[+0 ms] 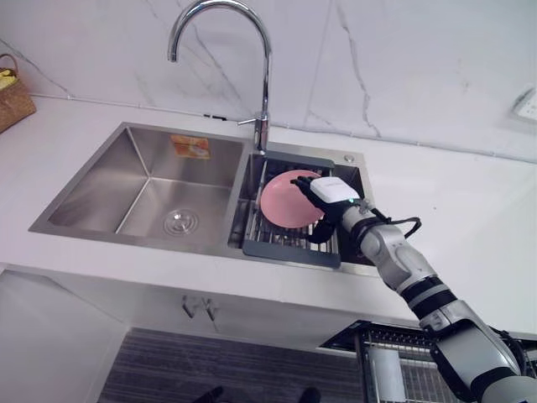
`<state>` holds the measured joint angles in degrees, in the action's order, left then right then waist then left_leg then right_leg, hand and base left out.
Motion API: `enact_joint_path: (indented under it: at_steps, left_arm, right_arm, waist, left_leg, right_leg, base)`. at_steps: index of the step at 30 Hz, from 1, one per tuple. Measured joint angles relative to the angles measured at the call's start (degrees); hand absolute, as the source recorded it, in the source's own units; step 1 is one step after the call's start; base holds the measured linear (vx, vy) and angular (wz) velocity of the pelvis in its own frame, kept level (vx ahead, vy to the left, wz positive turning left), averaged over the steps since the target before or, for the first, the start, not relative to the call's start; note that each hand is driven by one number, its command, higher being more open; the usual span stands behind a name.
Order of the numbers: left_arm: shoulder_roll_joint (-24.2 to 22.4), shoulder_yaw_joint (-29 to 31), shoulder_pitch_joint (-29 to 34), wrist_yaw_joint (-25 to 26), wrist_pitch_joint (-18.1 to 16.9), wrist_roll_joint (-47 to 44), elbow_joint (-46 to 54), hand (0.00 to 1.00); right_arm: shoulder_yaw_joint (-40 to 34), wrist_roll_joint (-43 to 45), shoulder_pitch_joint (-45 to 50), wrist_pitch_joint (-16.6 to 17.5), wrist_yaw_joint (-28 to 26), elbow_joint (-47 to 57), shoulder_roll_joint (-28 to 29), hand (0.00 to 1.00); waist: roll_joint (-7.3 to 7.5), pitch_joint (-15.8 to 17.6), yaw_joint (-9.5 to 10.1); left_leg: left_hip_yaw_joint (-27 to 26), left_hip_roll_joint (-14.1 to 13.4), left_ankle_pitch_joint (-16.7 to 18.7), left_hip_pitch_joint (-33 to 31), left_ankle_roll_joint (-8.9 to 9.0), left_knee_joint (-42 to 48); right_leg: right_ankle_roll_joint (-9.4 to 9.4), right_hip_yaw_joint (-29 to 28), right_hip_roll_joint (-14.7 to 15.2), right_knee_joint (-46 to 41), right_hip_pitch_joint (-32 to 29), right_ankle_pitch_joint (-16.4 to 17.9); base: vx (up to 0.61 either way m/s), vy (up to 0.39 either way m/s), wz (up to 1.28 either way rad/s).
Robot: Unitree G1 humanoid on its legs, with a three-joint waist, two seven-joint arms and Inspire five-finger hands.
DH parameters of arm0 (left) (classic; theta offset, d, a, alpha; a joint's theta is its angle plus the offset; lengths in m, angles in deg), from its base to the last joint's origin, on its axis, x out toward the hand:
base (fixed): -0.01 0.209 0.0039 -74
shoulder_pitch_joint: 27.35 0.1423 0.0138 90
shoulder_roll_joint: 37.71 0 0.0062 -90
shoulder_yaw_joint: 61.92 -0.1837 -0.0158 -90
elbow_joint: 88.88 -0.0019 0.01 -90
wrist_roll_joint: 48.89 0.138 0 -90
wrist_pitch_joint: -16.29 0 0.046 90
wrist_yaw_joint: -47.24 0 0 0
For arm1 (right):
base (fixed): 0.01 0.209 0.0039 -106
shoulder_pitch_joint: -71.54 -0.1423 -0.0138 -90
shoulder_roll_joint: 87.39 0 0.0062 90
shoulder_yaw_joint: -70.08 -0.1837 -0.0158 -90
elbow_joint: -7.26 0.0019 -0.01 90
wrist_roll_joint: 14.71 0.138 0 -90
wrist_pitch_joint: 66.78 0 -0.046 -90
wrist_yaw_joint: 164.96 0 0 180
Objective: Walk over to the sink, pick up the cup, carry it to the dishwasher, place the cup inside the dishwasher, then close the dishwasher door
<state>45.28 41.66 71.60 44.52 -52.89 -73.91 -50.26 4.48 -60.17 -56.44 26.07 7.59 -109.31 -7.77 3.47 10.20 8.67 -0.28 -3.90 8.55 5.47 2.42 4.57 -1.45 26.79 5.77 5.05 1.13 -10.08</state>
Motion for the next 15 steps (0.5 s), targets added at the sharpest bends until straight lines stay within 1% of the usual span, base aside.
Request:
enact_joint_path:
  at_steps: [2, 6, 12, 15]
  left_arm:
    - [0.12, 0.0, 0.0, 0.02, 0.0, -0.04, -0.01, 1.0]
    - [0.89, 0.0, -0.08, 0.3, 0.0, -0.85, 0.02, 1.0]
    - [1.06, -0.02, -0.7, 0.47, -0.05, -0.86, 0.05, 1.0]
    - [1.04, -0.05, -0.85, 0.9, -0.05, -0.86, 0.04, 1.0]
  right_arm:
    - [0.73, -1.04, 0.0, -0.24, 0.02, 0.01, 0.34, 1.0]
    - [0.88, -2.49, -0.01, -0.5, 0.94, 0.13, 1.5, 1.0]
    - [2.0, -9.47, -0.01, -1.38, 4.85, 0.14, 1.76, 1.0]
    - [2.93, -11.09, -0.01, -1.89, 5.71, 0.26, 1.98, 1.0]
  waist:
    - [0.24, 0.14, 0.02]
    - [1.37, 0.78, 0.35]
    - [1.91, 1.12, 1.17]
    - [1.91, 1.12, 1.27]
  left_leg:
    - [0.0, 0.04, 0.07, 0.0, -0.09, 0.06]
    - [0.06, 0.06, 0.48, -0.23, -0.28, 1.01]
    - [0.47, 0.13, 1.02, -1.38, -0.25, 2.39]
    - [0.5, 0.12, 1.02, -1.51, -0.24, 2.52]
  right_leg:
    - [-0.05, -0.02, 0.03, -0.01, 0.01, -0.04]
    - [-0.08, -0.04, 0.07, 0.02, 0.25, -0.05]
    - [-0.16, -0.02, 0.15, 0.13, 0.14, -0.01]
    - [-0.18, -0.03, 0.15, 0.13, 0.09, 0.01]
  base:
    - [0.02, 0.038, 0.0]
    - [0.0, 0.008, 0.0]
    - [-0.03, 0.028, 0.03]
    - [-0.01, 0.006, 0.01]
